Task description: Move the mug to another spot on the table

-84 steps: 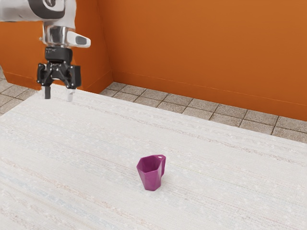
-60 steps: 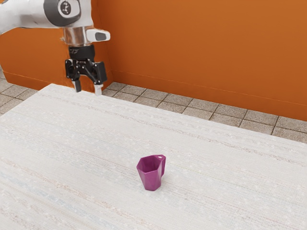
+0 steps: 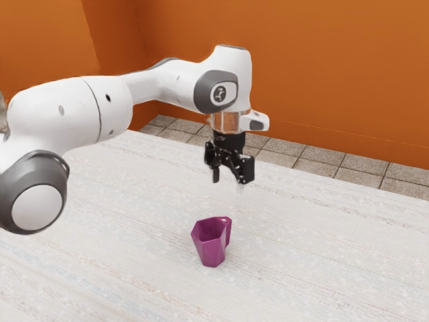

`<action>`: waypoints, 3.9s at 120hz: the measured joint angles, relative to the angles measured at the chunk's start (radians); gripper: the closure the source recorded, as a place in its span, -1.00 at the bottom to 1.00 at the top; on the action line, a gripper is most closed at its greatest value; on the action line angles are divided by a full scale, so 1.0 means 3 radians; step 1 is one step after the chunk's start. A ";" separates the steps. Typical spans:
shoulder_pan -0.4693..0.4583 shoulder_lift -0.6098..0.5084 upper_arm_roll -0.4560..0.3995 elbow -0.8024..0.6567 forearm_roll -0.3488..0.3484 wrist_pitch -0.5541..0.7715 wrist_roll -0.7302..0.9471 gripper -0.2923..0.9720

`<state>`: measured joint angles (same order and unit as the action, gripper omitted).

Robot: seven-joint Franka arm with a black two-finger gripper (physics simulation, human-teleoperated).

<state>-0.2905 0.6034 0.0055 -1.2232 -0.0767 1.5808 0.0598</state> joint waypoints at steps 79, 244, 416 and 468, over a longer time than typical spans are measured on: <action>-0.0216 0.0732 -0.0015 0.0227 0.0541 0.0168 -0.0668 -0.44; -0.0049 0.1035 -0.0172 0.0474 0.0570 -0.0627 -0.0930 0.44; 0.1255 0.1445 -0.0974 0.1136 0.1078 -0.0975 -0.0889 -0.36; 0.1230 0.1200 -0.0990 0.1121 0.1069 -0.0881 -0.0901 -0.47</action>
<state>0.0785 0.9633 -0.2915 -0.8867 0.2439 1.3165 -0.2104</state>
